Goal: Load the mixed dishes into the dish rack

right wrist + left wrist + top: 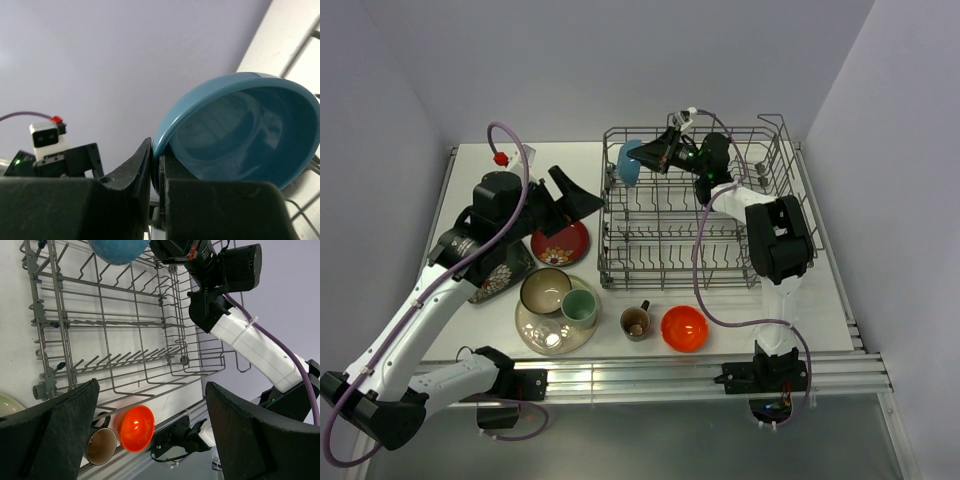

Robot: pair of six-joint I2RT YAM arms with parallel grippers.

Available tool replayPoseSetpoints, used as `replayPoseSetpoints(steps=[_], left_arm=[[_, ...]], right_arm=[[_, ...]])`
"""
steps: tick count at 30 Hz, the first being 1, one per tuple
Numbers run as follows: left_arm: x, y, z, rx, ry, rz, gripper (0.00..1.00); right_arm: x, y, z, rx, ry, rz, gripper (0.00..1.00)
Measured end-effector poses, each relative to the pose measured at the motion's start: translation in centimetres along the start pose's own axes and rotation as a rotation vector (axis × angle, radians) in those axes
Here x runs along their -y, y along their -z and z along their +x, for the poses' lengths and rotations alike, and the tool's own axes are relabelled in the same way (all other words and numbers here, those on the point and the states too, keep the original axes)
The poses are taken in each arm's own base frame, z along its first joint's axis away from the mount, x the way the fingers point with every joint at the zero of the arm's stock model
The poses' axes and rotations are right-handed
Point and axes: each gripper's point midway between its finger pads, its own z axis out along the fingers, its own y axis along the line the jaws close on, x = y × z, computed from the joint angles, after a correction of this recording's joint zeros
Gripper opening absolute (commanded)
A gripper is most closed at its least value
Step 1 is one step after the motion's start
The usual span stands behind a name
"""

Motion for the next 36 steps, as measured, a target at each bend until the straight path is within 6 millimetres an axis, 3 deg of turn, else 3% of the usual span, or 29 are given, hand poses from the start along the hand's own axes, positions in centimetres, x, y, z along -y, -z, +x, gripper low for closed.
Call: replayPoseSetpoints(steps=[18,25,29,33,36], left_arm=[[-0.7,0.5,-0.4,0.013,0.008,-0.004,0.93],[-0.8,0.6,-0.6,0.013,0.008,0.0,0.94],[-0.9,0.6,-0.6,0.01,0.009,0.001,0.94],[-1.3,0.5,-0.3,-0.002,0.009,-0.004,0.94],[-1.6,0.4,-0.1,-0.011,0.009,-0.007,0.94]], right_arm=[[6.2,0.1,0.3,0.055,-0.066,0.113,0.0],[6.8,-0.3,-0.4,0.08,-0.061,0.141,0.01],[7.3,-0.4,-0.5,0.079,-0.056,0.165,0.11],[7.9,-0.3,-0.3,0.063,-0.039,0.193,0.15],[8.6,-0.1,-0.3,0.038,-0.023,0.23,0.3]])
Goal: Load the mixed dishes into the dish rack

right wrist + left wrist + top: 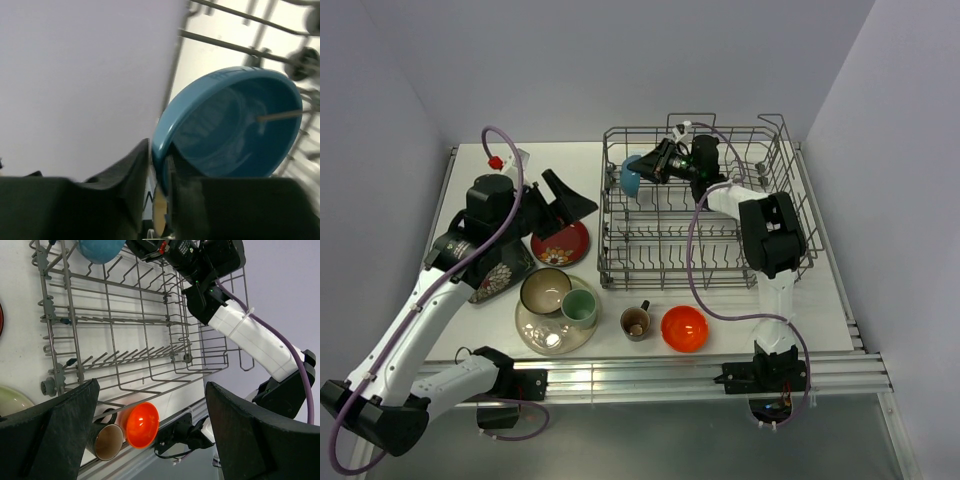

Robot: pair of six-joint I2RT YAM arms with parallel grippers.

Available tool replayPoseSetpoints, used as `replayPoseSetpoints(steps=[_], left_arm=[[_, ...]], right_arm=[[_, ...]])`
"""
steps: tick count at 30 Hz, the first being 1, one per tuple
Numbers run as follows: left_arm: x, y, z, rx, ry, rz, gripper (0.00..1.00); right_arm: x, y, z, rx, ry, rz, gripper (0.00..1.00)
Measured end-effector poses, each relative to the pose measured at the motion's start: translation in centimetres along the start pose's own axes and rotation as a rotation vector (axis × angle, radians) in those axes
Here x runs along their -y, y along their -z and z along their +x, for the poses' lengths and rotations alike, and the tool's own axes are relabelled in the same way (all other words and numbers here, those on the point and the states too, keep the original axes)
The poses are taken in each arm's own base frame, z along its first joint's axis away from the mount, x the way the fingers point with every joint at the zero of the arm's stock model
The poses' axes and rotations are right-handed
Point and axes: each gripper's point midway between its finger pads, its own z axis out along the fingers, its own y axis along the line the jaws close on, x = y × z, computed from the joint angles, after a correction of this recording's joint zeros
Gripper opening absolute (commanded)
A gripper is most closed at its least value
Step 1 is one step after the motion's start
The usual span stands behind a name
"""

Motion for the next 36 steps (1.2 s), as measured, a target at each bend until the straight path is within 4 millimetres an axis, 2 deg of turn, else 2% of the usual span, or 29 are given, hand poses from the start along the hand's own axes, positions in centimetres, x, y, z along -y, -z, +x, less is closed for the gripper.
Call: replayPoseSetpoints(steps=[2,4,5,7,8,11,20,23,25,29,32,33,34,36], left_arm=[[-0.2,0.0,0.2,-0.007,0.002,0.0,0.94],[-0.4,-0.1,0.5,-0.017,0.005,0.0,0.94],[-0.5,-0.1,0.6,-0.02,0.006,-0.001,0.94],[-0.5,-0.1,0.7,-0.026,0.007,0.001,0.94],[-0.5,-0.1,0.7,-0.027,0.007,0.0,0.94],[-0.5,0.0,0.8,-0.032,0.007,0.005,0.94],[-1.0,-0.9,1.4,-0.078,0.016,-0.046,0.96],[-0.8,-1.2,2.8,-0.123,-0.004,-0.083,0.97],[0.1,-1.2,4.2,-0.162,-0.028,-0.088,0.98],[1.4,-1.0,6.6,-0.224,-0.071,-0.094,0.99],[1.2,-0.5,7.2,-0.232,-0.06,-0.115,0.99],[1.0,-0.3,7.3,-0.227,-0.046,-0.114,0.99],[0.7,0.1,7.5,-0.225,-0.035,-0.116,0.99],[-0.1,1.1,8.1,-0.221,0.002,-0.118,0.99]], right_arm=[[1.0,0.3,0.1,-0.018,0.006,0.04,0.43],[2.4,0.7,0.5,-0.042,0.002,0.088,0.5],[2.9,0.9,0.7,-0.053,0.003,0.109,0.58],[4.0,1.3,1.2,-0.083,0.0,0.147,0.62],[4.0,1.4,1.3,-0.095,0.008,0.151,0.67],[3.4,1.5,1.4,-0.122,0.052,0.154,0.73],[3.4,2.9,1.0,-0.149,0.115,0.323,0.77],[3.0,4.0,0.0,-0.118,0.157,0.424,0.77],[2.5,5.1,-0.5,-0.088,0.189,0.487,0.78],[-0.4,8.4,-1.2,-0.023,0.29,0.604,0.79],[-4.9,11.4,-1.0,0.032,0.392,0.646,0.8],[-6.7,12.3,-0.5,0.048,0.43,0.65,0.81],[-8.2,13.1,0.2,0.055,0.462,0.653,0.97],[-11.5,14.7,2.6,0.068,0.538,0.651,0.97]])
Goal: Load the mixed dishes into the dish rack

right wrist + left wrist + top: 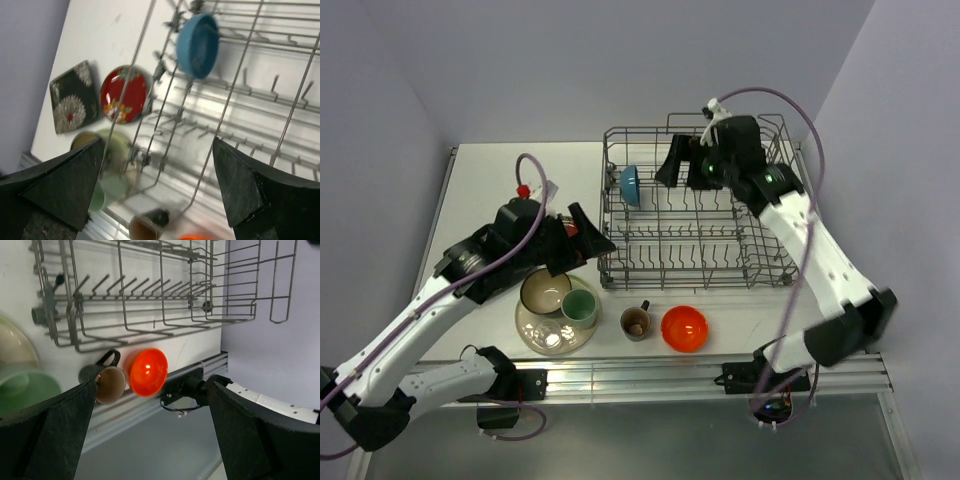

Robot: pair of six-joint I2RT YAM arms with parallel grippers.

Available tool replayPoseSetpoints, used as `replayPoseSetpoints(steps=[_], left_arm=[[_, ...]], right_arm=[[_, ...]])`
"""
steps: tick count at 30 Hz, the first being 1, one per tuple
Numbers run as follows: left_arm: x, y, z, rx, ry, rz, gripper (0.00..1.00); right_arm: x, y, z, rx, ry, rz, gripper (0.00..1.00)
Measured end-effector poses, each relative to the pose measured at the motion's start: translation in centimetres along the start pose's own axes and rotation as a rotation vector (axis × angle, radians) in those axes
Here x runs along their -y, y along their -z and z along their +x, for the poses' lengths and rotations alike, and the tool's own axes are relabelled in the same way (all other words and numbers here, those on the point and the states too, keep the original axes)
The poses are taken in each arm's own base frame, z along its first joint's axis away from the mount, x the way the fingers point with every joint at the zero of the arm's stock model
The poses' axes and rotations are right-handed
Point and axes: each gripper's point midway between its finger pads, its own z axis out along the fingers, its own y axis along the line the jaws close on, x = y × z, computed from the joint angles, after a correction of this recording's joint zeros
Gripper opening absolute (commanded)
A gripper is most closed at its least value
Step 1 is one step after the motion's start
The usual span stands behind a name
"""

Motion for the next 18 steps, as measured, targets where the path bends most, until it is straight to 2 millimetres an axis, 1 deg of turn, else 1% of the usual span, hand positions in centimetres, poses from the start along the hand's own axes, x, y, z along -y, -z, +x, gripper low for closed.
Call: replayPoseSetpoints(steps=[2,3,4,5,6,9,10,12,14,15,18], left_arm=[[-0.6,1.0,0.8,0.002,0.041,0.013,0.99],[-0.8,1.5,1.1,0.005,0.057,0.018,0.97],[-0.9,1.9,1.3,0.01,0.07,0.023,0.96],[-1.0,2.5,1.3,0.019,0.085,0.023,0.96],[-1.2,2.9,1.3,0.029,0.1,0.02,0.94],[-2.1,3.5,1.1,0.064,0.163,-0.026,0.89],[-2.8,3.6,1.1,0.075,0.189,-0.056,0.86],[-4.6,3.6,0.8,0.112,0.244,-0.147,0.83],[-6.8,3.3,0.4,0.15,0.273,-0.261,0.83],[-7.6,3.2,0.1,0.168,0.28,-0.307,0.84],[-9.8,2.4,-1.8,0.214,0.28,-0.458,0.94]], right_arm=[[-2.3,3.5,2.3,0.008,0.059,-0.015,0.97],[-3.3,5.7,4.5,-0.009,0.089,-0.029,0.96],[-3.8,6.9,5.7,-0.021,0.1,-0.046,0.96],[-4.0,8.4,7.5,-0.034,0.107,-0.064,0.96],[-3.6,9.9,9.2,-0.047,0.103,-0.069,0.95],[-1.6,12.6,14.4,-0.113,0.067,-0.049,0.93],[-1.2,13.4,15.8,-0.134,0.058,-0.045,0.93],[-0.7,14.8,18.2,-0.173,0.04,-0.054,0.92],[-0.5,15.8,19.5,-0.193,0.026,-0.059,0.92],[-0.4,16.1,19.7,-0.193,0.018,-0.059,0.92],[-0.3,16.7,19.7,-0.183,0.009,-0.064,0.92]])
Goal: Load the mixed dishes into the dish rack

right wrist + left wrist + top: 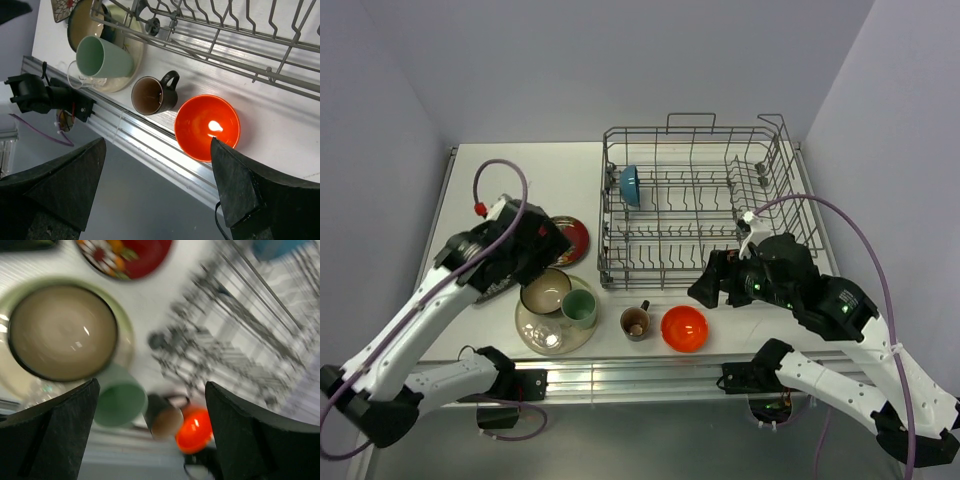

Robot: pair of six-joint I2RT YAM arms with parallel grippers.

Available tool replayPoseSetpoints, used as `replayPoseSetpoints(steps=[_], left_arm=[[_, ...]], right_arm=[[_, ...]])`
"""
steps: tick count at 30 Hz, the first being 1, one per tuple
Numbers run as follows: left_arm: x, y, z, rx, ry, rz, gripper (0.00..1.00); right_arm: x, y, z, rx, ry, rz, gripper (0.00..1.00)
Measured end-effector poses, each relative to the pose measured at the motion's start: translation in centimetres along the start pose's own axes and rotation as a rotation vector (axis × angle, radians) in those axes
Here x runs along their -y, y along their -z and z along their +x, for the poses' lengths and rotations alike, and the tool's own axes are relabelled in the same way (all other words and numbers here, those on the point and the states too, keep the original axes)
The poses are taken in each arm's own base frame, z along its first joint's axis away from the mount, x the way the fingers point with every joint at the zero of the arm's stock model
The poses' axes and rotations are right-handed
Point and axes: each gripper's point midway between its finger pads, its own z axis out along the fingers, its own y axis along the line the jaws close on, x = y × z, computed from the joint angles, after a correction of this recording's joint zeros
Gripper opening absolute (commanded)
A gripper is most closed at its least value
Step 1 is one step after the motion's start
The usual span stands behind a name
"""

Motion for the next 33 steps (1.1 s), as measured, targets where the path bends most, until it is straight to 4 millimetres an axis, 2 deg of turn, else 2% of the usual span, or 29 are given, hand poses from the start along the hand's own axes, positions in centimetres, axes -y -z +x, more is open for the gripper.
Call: replayPoseSetpoints(steps=[2,5,8,10,14,17,23,28,33], left_arm=[[-0.9,-2.2,-1.7,0.022,-0.009,-0.089,0.98],[-4.0,-5.0,-4.4,0.032,0.036,-0.218,0.99],[-7.9,-5.6,-6.5,0.047,0.102,-0.318,0.99],[-9.0,-5.2,-6.9,0.064,0.121,-0.342,0.99],[-10.6,-4.2,-6.2,0.078,0.134,-0.368,0.99],[-12.1,-4.4,-4.8,0.054,0.152,-0.403,0.99],[-15.9,-5.3,-0.2,-0.035,0.222,-0.449,0.93],[-16.7,-6.1,1.4,-0.083,0.255,-0.454,0.89],[-16.2,-7.8,1.2,-0.099,0.253,-0.462,0.8]], right_arm=[[-0.1,0.1,0.0,-0.002,0.002,-0.004,0.92],[-0.4,0.4,-0.2,-0.008,0.011,-0.011,0.92],[-0.9,0.7,-0.7,-0.001,0.027,-0.021,0.92],[-1.1,0.9,-1.0,0.006,0.04,-0.027,0.92],[-1.1,1.1,-1.2,0.009,0.064,-0.03,0.92],[-1.1,1.0,-1.2,0.006,0.078,-0.031,0.92],[-1.1,0.7,-1.3,0.003,0.097,-0.033,0.92],[-1.4,0.6,-1.4,0.005,0.098,-0.047,0.92],[-1.5,0.5,-1.4,0.006,0.099,-0.049,0.92]])
